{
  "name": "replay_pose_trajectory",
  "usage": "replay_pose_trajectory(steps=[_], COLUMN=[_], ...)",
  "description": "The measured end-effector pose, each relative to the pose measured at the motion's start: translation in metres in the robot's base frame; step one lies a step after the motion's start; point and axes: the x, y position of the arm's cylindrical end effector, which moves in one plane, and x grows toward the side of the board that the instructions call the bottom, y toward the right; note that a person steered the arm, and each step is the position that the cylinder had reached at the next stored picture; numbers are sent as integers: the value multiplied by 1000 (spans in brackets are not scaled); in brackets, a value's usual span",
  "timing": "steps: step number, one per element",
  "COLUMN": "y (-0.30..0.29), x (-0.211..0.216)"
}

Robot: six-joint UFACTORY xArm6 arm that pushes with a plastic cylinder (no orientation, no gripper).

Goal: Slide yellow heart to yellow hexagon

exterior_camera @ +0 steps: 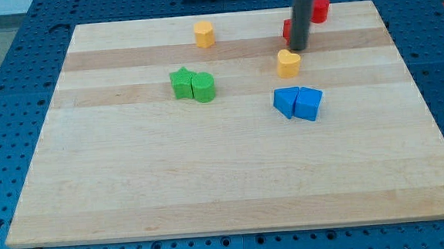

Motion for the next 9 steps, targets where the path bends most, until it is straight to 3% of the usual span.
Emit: replay_pose_trajectory(steps=[1, 4, 6, 9], y=[27, -23, -93, -145], x=[21, 69, 17, -12])
